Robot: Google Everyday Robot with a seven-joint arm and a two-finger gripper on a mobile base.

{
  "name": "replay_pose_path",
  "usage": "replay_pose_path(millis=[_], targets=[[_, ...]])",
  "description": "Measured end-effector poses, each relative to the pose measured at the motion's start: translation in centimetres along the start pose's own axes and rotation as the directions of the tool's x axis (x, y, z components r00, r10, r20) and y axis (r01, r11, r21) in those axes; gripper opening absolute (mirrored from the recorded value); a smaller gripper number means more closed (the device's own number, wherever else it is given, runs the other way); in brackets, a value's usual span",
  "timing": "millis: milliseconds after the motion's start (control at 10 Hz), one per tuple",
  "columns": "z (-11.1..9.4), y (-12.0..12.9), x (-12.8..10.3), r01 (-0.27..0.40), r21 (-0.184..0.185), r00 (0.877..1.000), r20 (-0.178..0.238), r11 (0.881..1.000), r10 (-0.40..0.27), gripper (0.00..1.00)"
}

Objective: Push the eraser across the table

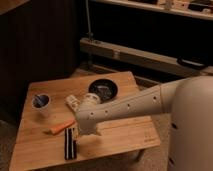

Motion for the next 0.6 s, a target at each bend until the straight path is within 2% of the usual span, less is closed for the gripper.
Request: replay_pose_path(millis=[200,600], targets=[[1.22,0.63,-0.22,-0.026,-0.007,0.999,0.019,1.000,0.026,0.45],[0.84,0.37,-0.50,-0.050,-0.012,0.999,-0.001,0.999,0.050,0.05]])
